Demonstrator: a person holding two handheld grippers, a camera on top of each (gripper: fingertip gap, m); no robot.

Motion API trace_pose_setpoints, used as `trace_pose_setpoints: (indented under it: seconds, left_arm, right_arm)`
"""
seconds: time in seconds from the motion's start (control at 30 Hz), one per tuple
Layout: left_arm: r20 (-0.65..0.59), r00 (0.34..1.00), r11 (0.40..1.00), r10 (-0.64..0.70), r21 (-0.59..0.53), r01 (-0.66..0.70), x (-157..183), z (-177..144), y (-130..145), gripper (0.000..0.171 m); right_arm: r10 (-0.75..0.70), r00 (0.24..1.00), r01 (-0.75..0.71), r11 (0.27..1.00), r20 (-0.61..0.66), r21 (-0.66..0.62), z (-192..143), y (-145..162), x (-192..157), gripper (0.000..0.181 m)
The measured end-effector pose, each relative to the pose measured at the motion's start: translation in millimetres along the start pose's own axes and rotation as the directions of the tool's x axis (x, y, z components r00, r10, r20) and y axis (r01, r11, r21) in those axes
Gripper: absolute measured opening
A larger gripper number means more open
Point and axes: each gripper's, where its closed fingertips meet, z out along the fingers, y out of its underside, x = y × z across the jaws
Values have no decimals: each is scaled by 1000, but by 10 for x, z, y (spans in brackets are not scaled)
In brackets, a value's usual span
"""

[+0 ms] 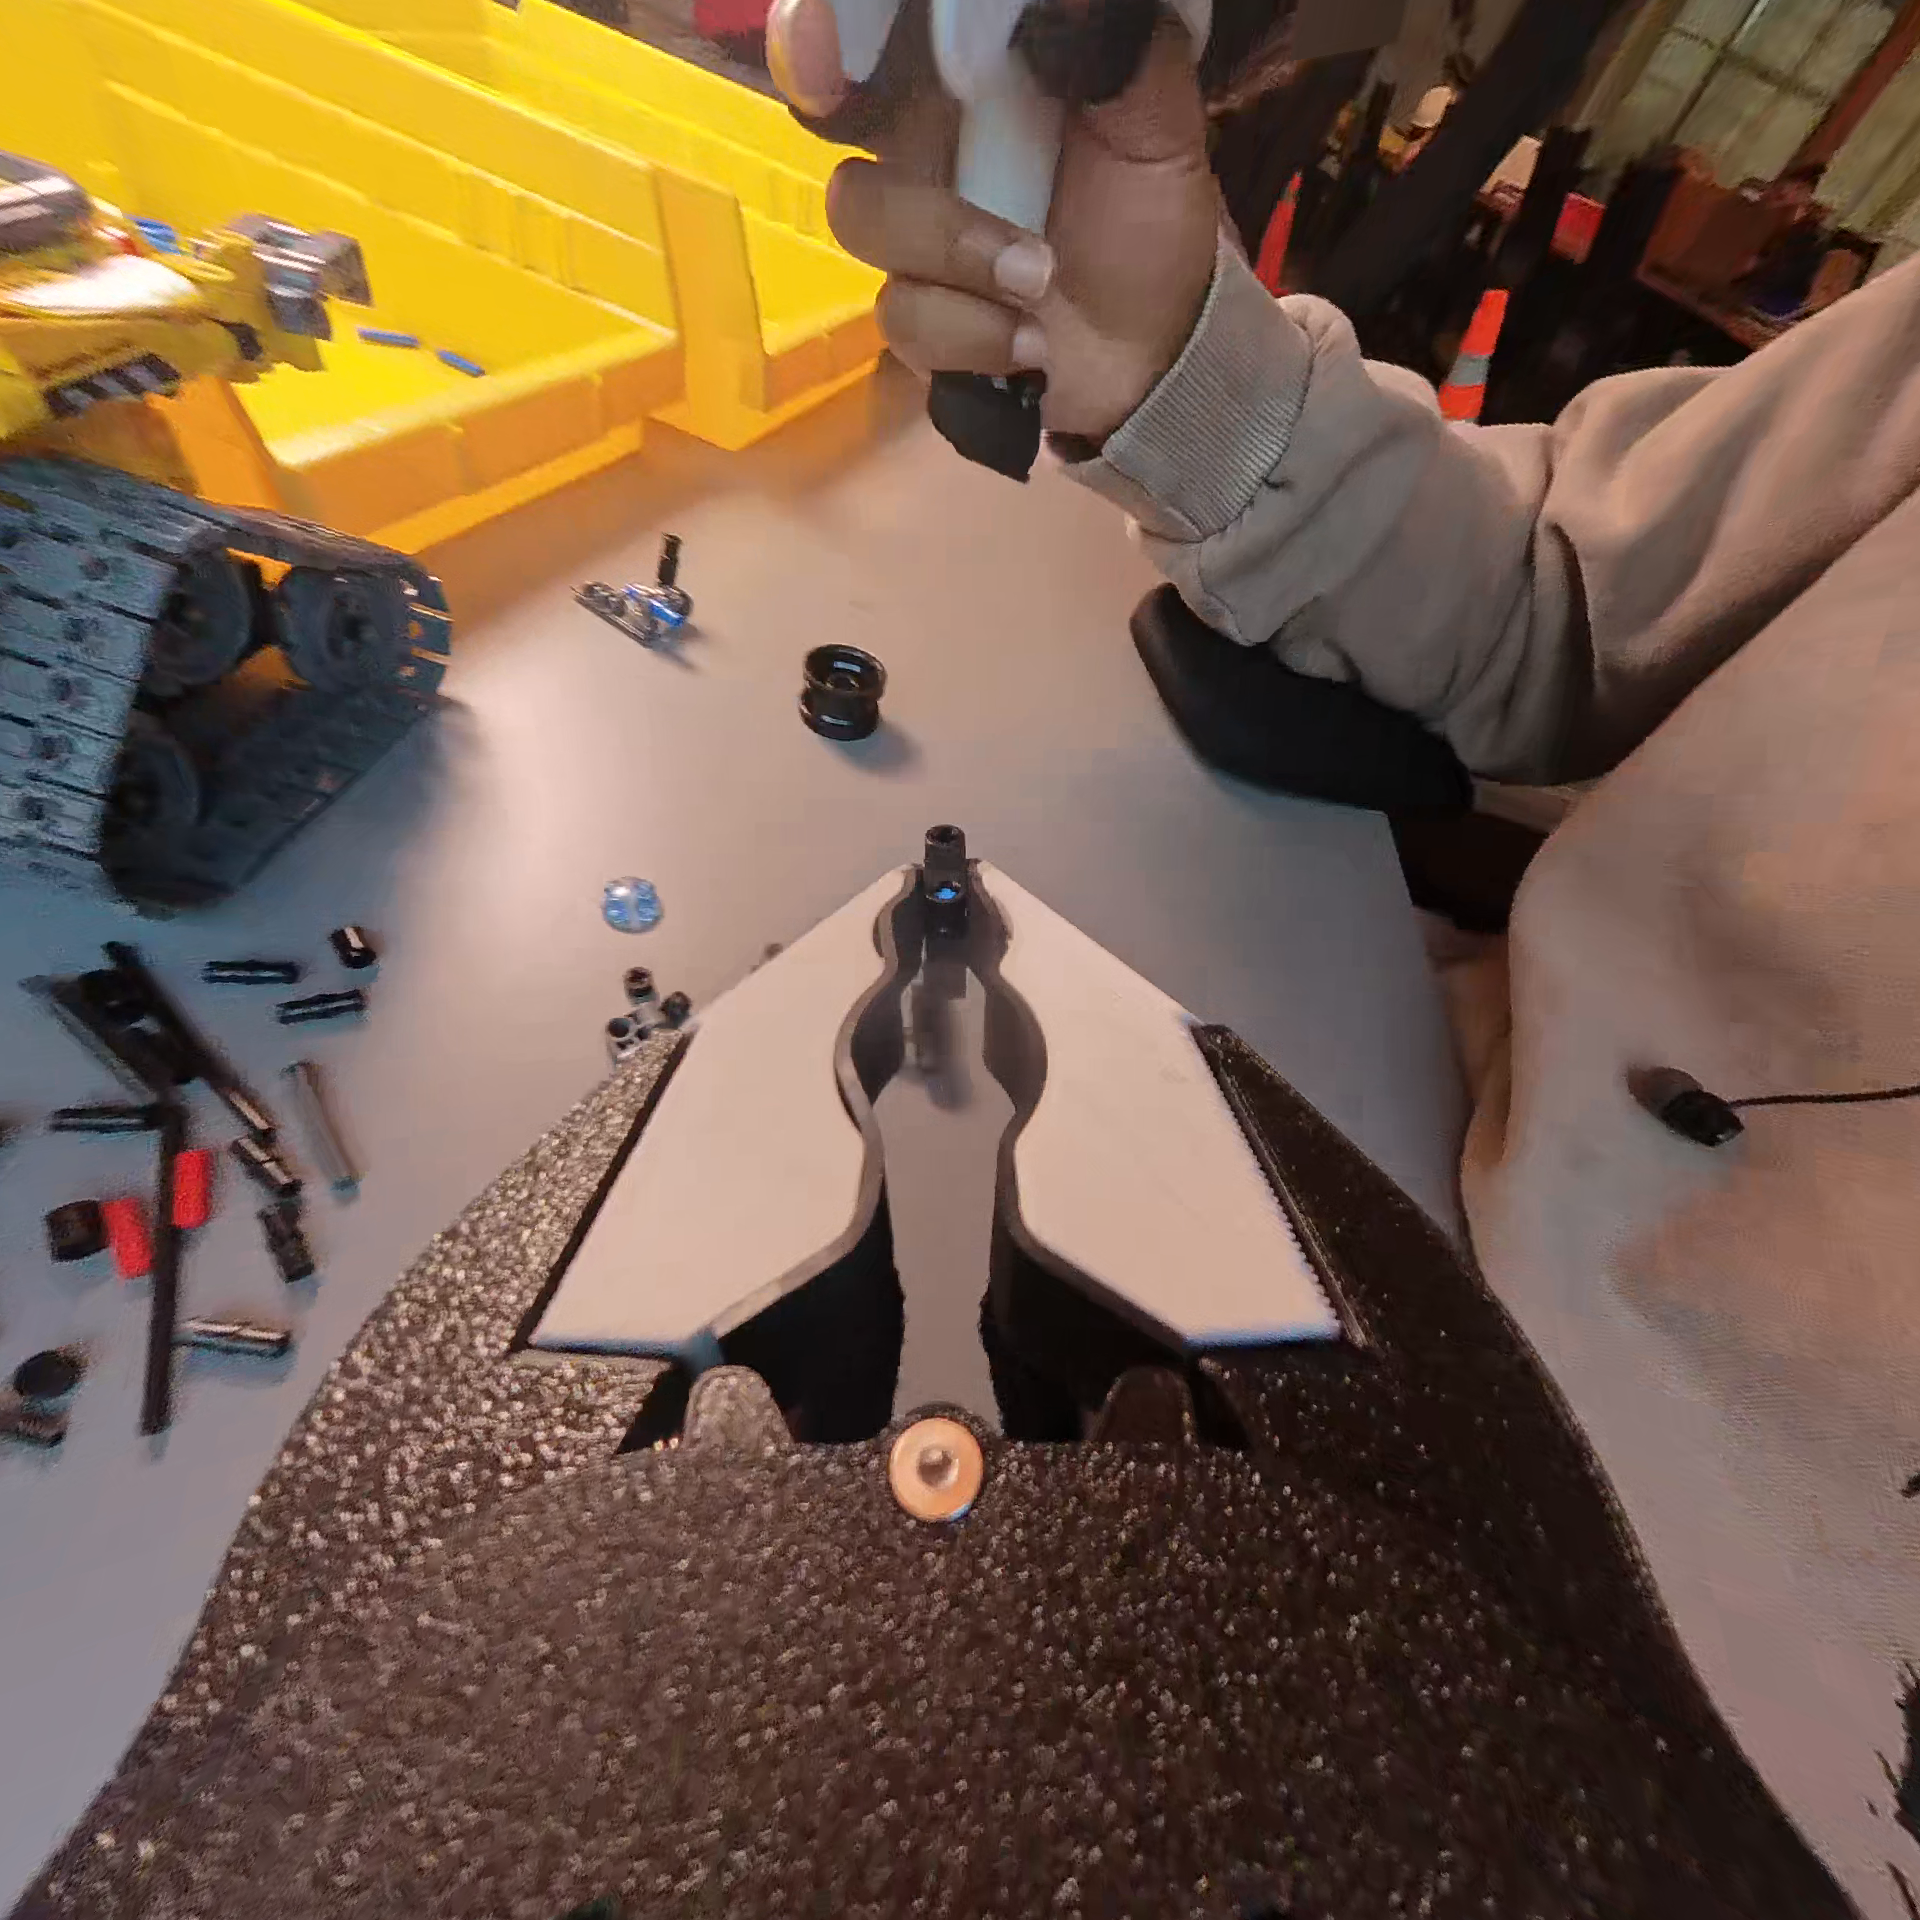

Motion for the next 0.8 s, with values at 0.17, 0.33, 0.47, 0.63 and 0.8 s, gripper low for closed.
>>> trace_pose_setpoints:
  seconds: [0.17,0.33,0.47,0.63,0.8]
  left_arm:
    - [66,995,990,-75,122,67,-182,-79,-138,7]
    - [144,989,991,-44,135,25,-292,-146,-105,8]
    - [184,983,990,-28,142,2,-357,-208,-127,8]
    - [170,983,984,-70,176,39,-396,-246,-150,7]
    - [150,986,980,-67,197,36,-356,-233,-188,8]
  right_arm:
    - [-236,835,26,919,-498,-393,-193,232,1669,5]
    - [-233,710,-307,748,-665,-589,-239,934,3014,6]
    - [-175,652,-463,679,-738,-570,-256,1290,3528,13]
    - [-136,604,-406,796,-785,-450,-249,1024,3640,26]
    - [-105,708,-138,949,-698,-282,-90,222,2908,26]
